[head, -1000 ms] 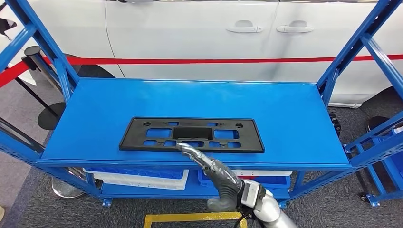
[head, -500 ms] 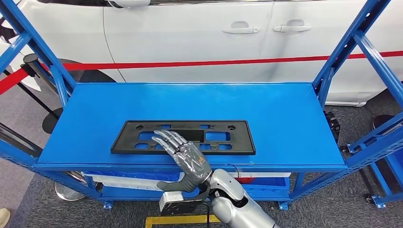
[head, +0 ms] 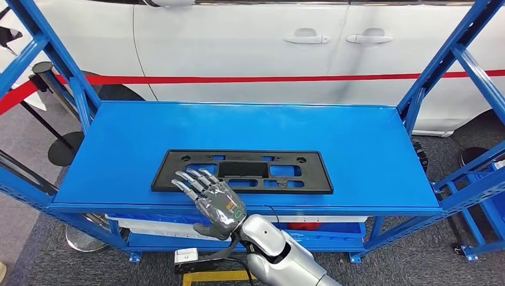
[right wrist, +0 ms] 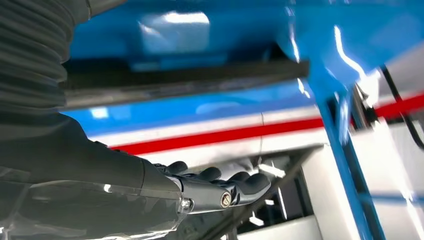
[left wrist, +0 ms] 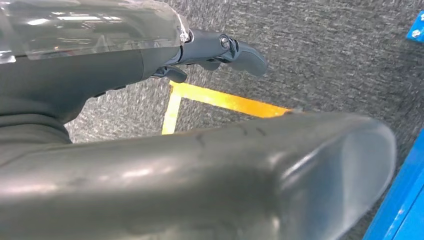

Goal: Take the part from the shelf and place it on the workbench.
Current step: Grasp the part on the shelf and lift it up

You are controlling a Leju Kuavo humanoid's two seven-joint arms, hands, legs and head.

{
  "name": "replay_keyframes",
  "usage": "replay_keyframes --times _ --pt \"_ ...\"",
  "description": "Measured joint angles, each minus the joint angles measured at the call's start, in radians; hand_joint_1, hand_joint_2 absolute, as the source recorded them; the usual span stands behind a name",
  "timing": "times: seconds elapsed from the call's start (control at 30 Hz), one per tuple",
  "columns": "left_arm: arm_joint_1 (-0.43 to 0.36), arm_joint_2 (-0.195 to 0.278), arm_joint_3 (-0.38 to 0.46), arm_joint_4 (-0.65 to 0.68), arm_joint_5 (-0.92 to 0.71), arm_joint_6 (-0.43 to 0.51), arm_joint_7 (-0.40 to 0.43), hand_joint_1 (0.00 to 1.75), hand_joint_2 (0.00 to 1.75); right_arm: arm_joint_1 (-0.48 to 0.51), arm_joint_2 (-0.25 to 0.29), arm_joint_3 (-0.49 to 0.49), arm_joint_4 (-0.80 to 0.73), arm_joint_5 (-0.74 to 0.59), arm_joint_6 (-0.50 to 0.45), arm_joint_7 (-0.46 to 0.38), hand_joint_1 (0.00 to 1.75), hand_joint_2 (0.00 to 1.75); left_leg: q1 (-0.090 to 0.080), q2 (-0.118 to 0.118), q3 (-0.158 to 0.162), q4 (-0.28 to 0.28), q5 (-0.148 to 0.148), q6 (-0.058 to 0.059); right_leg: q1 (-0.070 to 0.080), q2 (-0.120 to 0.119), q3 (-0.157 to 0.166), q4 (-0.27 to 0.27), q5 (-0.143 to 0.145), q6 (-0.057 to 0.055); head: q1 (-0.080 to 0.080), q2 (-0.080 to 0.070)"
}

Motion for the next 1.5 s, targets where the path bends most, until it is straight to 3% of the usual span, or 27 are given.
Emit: replay_keyframes --times 0.03,0.07,0.13,0.17,0.23,0.33,0.37,0.47,0.5,0.53,0.57,0.63,0.7,0.8,0.87,0.9,0.97,1.03,1.07,1.1,1.17,1.2,1.27,1.37,1.43,1.5 --pt "0.0 0.001 0.0 0.0 -0.002 0.0 0.001 0.0 0.0 -0.006 0.008 0.001 0.025 0.006 -0.001 0.002 0.0 1.75 0.0 0.0 0.0 0.0 0.0 0.0 0.0 0.0 -0.003 0.003 0.012 -0.002 0.0 0.0" --pt "0.0 0.001 0.0 0.0 -0.003 0.0 0.001 0.0 0.0 -0.013 0.016 0.001 0.047 0.01 -0.001 0.002 0.0 1.75 -0.001 -0.001 0.001 0.0 0.0 0.0 0.001 0.0 0.013 -0.032 0.04 -0.005 0.0 0.0" --pt "0.0 0.002 0.0 0.0 -0.004 0.001 0.002 0.0 0.0 -0.034 0.037 0.002 0.089 0.015 -0.002 0.003 0.0 1.75 -0.002 -0.002 0.003 0.001 -0.001 -0.003 0.005 0.0 0.078 -0.168 0.107 -0.017 0.0 0.0" --pt "-0.001 0.002 0.0 0.0 -0.005 0.001 0.002 0.0 0.0 -0.046 0.048 0.002 0.109 0.017 -0.003 0.004 0.0 1.75 -0.004 -0.002 0.003 0.001 -0.002 -0.006 0.007 0.0 0.104 -0.225 0.126 -0.021 0.0 0.0" --pt "-0.002 0.002 0.0 0.0 -0.005 0.001 0.001 0.0 0.0 -0.065 0.066 0.004 0.147 0.021 -0.006 0.009 0.0 1.75 -0.006 -0.001 0.002 0.0 -0.002 -0.017 0.013 0.001 0.124 -0.273 0.132 -0.027 0.0 0.0" --pt "-0.003 0.003 0.0 0.0 -0.006 0.001 0.001 0.0 0.0 -0.078 0.088 0.005 0.187 0.027 -0.007 0.017 0.0 1.75 -0.004 -0.001 0.002 -0.001 -0.006 -0.032 0.01 0.001 0.127 -0.284 0.138 -0.036 0.0 0.0" --pt "-0.003 0.004 0.0 0.0 -0.008 0.001 0.0 0.0 0.0 -0.085 0.095 0.005 0.198 0.029 -0.007 0.019 0.0 1.75 -0.004 -0.001 -0.007 0.021 -0.022 -0.036 0.008 0.001 0.13 -0.29 0.141 -0.041 -0.001 0.0" --pt "-0.003 0.007 0.0 0.0 -0.015 0.001 0.0 0.0 0.0 -0.115 0.123 0.008 0.243 0.035 -0.003 0.032 0.0 1.75 -0.001 0.0 -0.087 0.197 -0.113 -0.043 0.008 -0.001 0.134 -0.295 0.143 -0.051 -0.003 0.0" --pt "-0.003 0.007 0.0 0.0 -0.016 0.0 0.001 0.0 0.0 -0.122 0.131 0.01 0.255 0.036 0.0 0.039 0.0 1.75 -0.001 0.0 -0.114 0.251 -0.129 -0.045 0.009 -0.001 0.135 -0.294 0.142 -0.053 -0.003 0.0" --pt "-0.002 0.008 0.0 0.0 -0.017 0.0 0.002 0.0 0.0 -0.125 0.136 0.012 0.263 0.036 0.003 0.049 0.0 1.75 0.0 0.0 -0.126 0.274 -0.128 -0.046 0.01 -0.001 0.135 -0.294 0.141 -0.053 -0.003 0.0" --pt "-0.002 0.01 0.0 0.0 -0.018 0.001 0.004 0.0 0.0 -0.129 0.14 0.016 0.268 0.035 0.007 0.06 0.0 1.75 0.0 0.0 -0.117 0.253 -0.105 -0.047 0.01 -0.001 0.136 -0.292 0.139 -0.053 -0.003 0.0" --pt "-0.005 0.013 0.0 0.0 -0.021 0.002 0.008 0.0 0.0 -0.141 0.151 0.026 0.274 0.031 0.015 0.082 0.0 1.75 0.002 0.0 -0.059 0.131 -0.038 -0.048 0.008 0.001 0.137 -0.284 0.133 -0.048 -0.003 0.0" --pt "-0.009 0.015 0.0 0.0 -0.023 0.002 0.01 0.0 0.0 -0.158 0.16 0.038 0.278 0.027 0.019 0.096 0.0 1.75 0.0 -0.001 -0.011 0.029 -0.007 -0.043 0.01 0.003 0.135 -0.274 0.125 -0.039 -0.004 0.0" --pt "-0.011 0.015 0.0 0.0 -0.024 0.004 0.011 0.0 0.0 -0.174 0.165 0.052 0.284 0.021 0.019 0.113 0.0 1.75 -0.004 -0.003 -0.003 0.01 -0.007 -0.025 0.013 0.003 0.131 -0.27 0.124 -0.028 -0.004 0.0" --pt "-0.011 0.015 0.0 0.0 -0.025 0.004 0.011 0.0 0.0 -0.184 0.166 0.06 0.291 0.016 0.019 0.131 0.0 1.75 -0.003 -0.002 -0.003 0.007 -0.005 -0.013 0.01 0.002 0.123 -0.25 0.108 -0.019 -0.004 0.0" --pt "-0.011 0.016 0.0 0.0 -0.027 0.004 0.011 0.0 0.0 -0.19 0.167 0.063 0.296 0.015 0.019 0.14 0.0 1.75 -0.001 -0.002 -0.002 0.006 -0.003 -0.008 0.009 0.002 0.107 -0.215 0.086 -0.013 -0.004 0.0" --pt "-0.013 0.018 0.0 0.0 -0.031 0.004 0.011 0.0 0.0 -0.2 0.167 0.069 0.309 0.014 0.018 0.16 0.0 1.75 -0.002 -0.001 -0.002 0.005 -0.004 -0.002 0.006 0.001 0.048 -0.094 0.029 -0.006 -0.004 0.0" --pt "-0.014 0.021 0.0 0.0 -0.034 0.004 0.011 0.0 0.0 -0.205 0.167 0.073 0.327 0.013 0.017 0.18 0.0 1.75 -0.003 -0.001 -0.002 0.005 -0.004 0.0 0.005 0.001 -0.003 0.001 0.005 -0.006 -0.004 0.0" --pt "-0.013 0.022 0.0 0.0 -0.035 0.004 0.011 0.0 0.0 -0.207 0.167 0.073 0.337 0.013 0.017 0.19 0.0 1.75 -0.004 -0.001 -0.001 0.005 -0.005 0.0 0.005 0.001 -0.007 0.0 0.02 -0.009 -0.004 0.0" --pt "-0.013 0.023 0.0 0.0 -0.035 0.004 0.011 0.0 0.0 -0.212 0.167 0.074 0.345 0.013 0.016 0.199 0.0 1.75 -0.005 -0.002 0.0 0.005 -0.005 0.0 0.006 0.001 0.008 -0.039 0.052 -0.014 -0.004 0.0" --pt "-0.014 0.023 0.0 0.0 -0.037 0.003 0.011 0.0 0.0 -0.227 0.167 0.074 0.359 0.015 0.014 0.215 0.0 1.75 -0.008 -0.003 0.001 0.005 -0.006 0.0 0.014 0.001 0.068 -0.172 0.12 -0.032 -0.004 0.0" --pt "-0.014 0.023 0.0 0.0 -0.039 0.002 0.011 0.0 0.0 -0.235 0.167 0.074 0.366 0.015 0.012 0.222 0.0 1.75 -0.009 -0.003 0.0 0.005 -0.006 -0.003 0.018 0.001 0.092 -0.226 0.139 -0.038 -0.004 0.0" --pt "-0.015 0.023 0.0 0.0 -0.042 0.001 0.011 0.0 0.0 -0.247 0.167 0.074 0.382 0.019 0.01 0.234 0.0 1.75 -0.008 -0.002 -0.001 0.003 -0.006 -0.012 0.024 0.001 0.11 -0.269 0.143 -0.045 -0.004 0.0" --pt "-0.017 0.026 0.0 0.0 -0.044 0.001 0.011 0.0 0.0 -0.254 0.168 0.074 0.407 0.029 0.009 0.253 0.0 1.75 -0.007 -0.001 0.0 0.005 -0.015 -0.028 0.017 0.001 0.12 -0.294 0.153 -0.05 -0.004 0.0" --pt "-0.018 0.03 0.0 0.0 -0.046 0.001 0.012 0.0 0.0 -0.261 0.17 0.074 0.422 0.038 0.01 0.267 0.0 1.75 -0.006 0.0 -0.031 0.077 -0.059 -0.036 0.012 -0.002 0.128 -0.307 0.159 -0.054 -0.005 0.0" --pt "-0.018 0.032 0.0 0.0 -0.049 0.001 0.014 0.0 0.0 -0.265 0.171 0.075 0.44 0.045 0.014 0.283 0.0 1.75 -0.004 0.0 -0.09 0.202 -0.115 -0.043 0.014 -0.003 0.129 -0.307 0.158 -0.058 -0.005 0.0"
